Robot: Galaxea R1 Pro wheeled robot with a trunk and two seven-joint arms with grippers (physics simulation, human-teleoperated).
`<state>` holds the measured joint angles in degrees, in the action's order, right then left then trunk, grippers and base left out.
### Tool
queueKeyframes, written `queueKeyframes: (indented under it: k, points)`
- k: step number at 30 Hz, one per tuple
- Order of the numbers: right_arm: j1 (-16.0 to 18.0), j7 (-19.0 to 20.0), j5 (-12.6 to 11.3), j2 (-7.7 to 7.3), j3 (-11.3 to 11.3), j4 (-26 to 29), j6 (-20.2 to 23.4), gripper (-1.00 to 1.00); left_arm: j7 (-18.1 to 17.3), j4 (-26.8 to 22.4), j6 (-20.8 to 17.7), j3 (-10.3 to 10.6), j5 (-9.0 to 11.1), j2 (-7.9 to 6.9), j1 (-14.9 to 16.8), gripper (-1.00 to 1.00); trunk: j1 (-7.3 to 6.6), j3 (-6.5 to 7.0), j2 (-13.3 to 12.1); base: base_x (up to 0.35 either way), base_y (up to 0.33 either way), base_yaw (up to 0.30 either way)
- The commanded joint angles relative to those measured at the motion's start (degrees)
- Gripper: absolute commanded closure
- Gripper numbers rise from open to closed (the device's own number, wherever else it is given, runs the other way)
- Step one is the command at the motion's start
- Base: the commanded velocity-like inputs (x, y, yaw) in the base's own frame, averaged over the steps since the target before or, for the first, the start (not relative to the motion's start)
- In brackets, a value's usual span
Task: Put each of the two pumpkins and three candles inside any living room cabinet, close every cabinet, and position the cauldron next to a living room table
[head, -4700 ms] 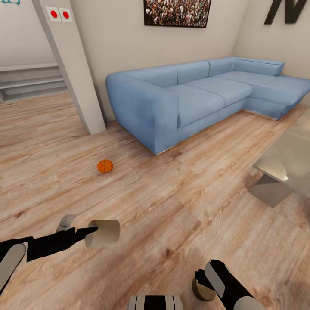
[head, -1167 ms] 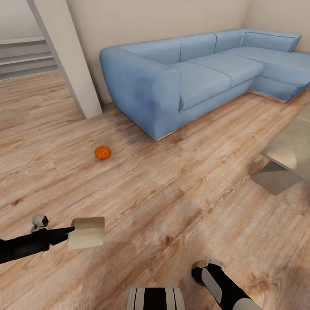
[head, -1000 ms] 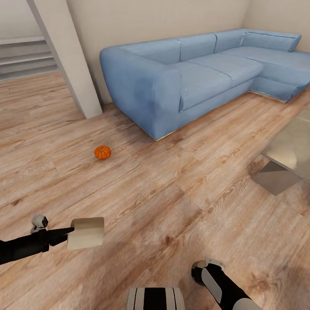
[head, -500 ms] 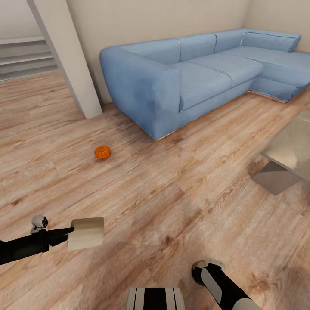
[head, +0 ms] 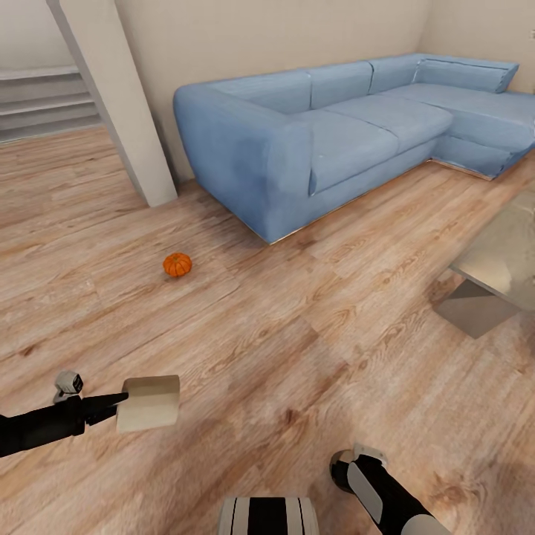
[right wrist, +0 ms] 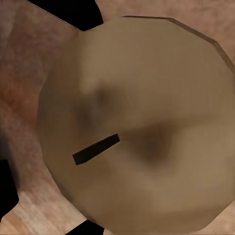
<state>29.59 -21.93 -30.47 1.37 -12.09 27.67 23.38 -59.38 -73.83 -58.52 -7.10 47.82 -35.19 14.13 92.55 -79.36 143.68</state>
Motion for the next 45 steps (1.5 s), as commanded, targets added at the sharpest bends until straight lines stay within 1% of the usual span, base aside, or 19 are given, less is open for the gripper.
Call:
queueKeyframes:
  k: [1,6,17,19,21,22,23,24,27,28,29,30,32,33,35,39,40,43,45]
  points:
    - [0.02,-0.48,-0.64,-0.04,-0.39,0.08,0.17,1.0,-0.13,0.0,-0.19,-0.02,-0.1,0.02,0.02,1.0,-0.01,-0.03,0.01,0.0,0.0,0.0]
    - [0.02,-0.48,-0.64,-0.05,-0.39,0.1,0.17,1.0,-0.17,0.0,-0.19,-0.02,-0.16,0.03,0.02,1.0,-0.01,-0.03,0.01,0.0,0.0,0.0]
    - [-0.02,-0.44,-0.61,-0.05,-0.39,0.31,0.17,1.0,0.56,0.0,0.06,-0.02,-0.43,0.05,0.02,1.0,-0.29,2.4,-0.13,0.0,0.0,0.0]
    - [-0.05,-0.37,-0.63,-0.07,-0.41,0.67,0.17,1.0,1.18,0.0,0.46,-0.02,-1.08,0.11,0.02,1.0,-0.34,2.85,-0.16,0.0,0.0,0.0]
    - [-0.07,-0.38,-0.64,-0.1,-0.46,1.69,0.2,1.0,3.55,0.0,0.85,-0.09,-3.25,0.29,0.02,1.0,-0.39,3.29,-0.19,0.0,0.0,0.0]
    - [-0.32,-0.43,-0.64,-0.12,-0.53,3.71,0.34,1.0,5.78,-0.04,0.9,-0.12,-4.9,0.41,0.02,1.0,-0.42,3.51,-0.2,0.0,0.0,0.0]
    - [-0.56,-0.47,-0.64,-0.13,-0.69,6.07,0.58,1.0,7.4,-0.06,0.92,-0.1,-5.77,0.58,0.02,1.0,-0.44,3.73,-0.21,0.0,0.0,0.0]
    - [-0.7,-0.55,-0.64,-0.17,-1.41,11.19,1.77,1.0,9.79,-0.12,0.93,-0.06,-6.52,1.18,0.02,1.0,-0.47,3.95,-0.23,0.0,0.0,0.0]
    - [-1.61,-0.84,-0.71,-0.54,-3.9,24.97,8.31,1.0,13.88,-0.65,0.95,-0.04,-7.13,3.03,0.02,1.0,-0.55,4.62,-0.27,0.0,0.0,0.0]
    - [-3.96,-0.94,-0.72,-0.65,-4.46,32.16,11.87,1.0,15.64,-0.91,0.95,0.02,-7.22,3.67,0.02,1.0,-0.57,4.84,-0.28,0.0,0.0,0.0]
    - [-6.01,-1.0,-0.72,-0.69,-4.64,36.72,13.97,1.0,16.73,-1.02,0.95,0.05,-7.25,3.99,0.02,1.0,-0.6,5.06,-0.29,0.0,0.0,0.0]
    - [-8.83,-1.06,-0.73,-0.72,-4.8,43.28,16.88,1.0,18.41,-1.15,0.98,0.11,-7.28,4.43,0.02,1.0,-0.63,5.28,-0.31,0.0,0.0,0.0]
    - [-11.68,-1.63,-0.78,-0.73,-4.91,52.16,21.39,1.0,21.22,-1.31,1.02,0.19,-7.34,5.03,0.02,1.0,-0.68,5.73,-0.33,0.0,0.0,0.0]
    - [-12.27,-2.03,-0.79,-0.61,-4.93,54.35,22.71,1.0,22.44,-1.35,1.03,0.21,-7.36,5.19,0.02,1.0,-0.7,5.95,-0.35,0.0,0.0,0.0]
    - [-12.99,-3.31,-0.87,-0.31,-5.04,56.95,24.45,1.0,25.92,-1.4,1.04,0.24,-7.37,5.65,0.02,1.0,-0.75,6.39,-0.37,0.0,0.0,0.0]
    - [-13.31,-5.32,-1.36,-0.33,-4.81,57.37,25.12,1.0,36.4,-4.59,0.99,0.48,-7.39,9.19,0.02,1.0,-0.86,7.28,-0.43,0.0,0.0,0.0]
    - [-13.32,-5.4,-1.43,-0.37,-4.79,57.26,25.01,1.0,40.23,-5.4,0.95,0.54,-7.39,10.21,0.02,1.0,-0.93,7.49,-0.54,0.0,0.0,0.0]
    - [-13.33,-5.51,-1.5,-0.21,-4.79,57.06,24.77,1.0,47.02,-7.09,0.53,0.47,-7.33,11.24,0.02,1.0,-1.59,8.03,-1.74,0.0,0.0,0.0]
    - [-13.33,-5.5,-1.57,-0.15,-4.73,56.62,24.72,1.0,48.35,-7.52,0.28,0.34,-7.32,11.31,0.02,1.0,-2.03,8.39,-2.54,0.0,0.0,0.0]
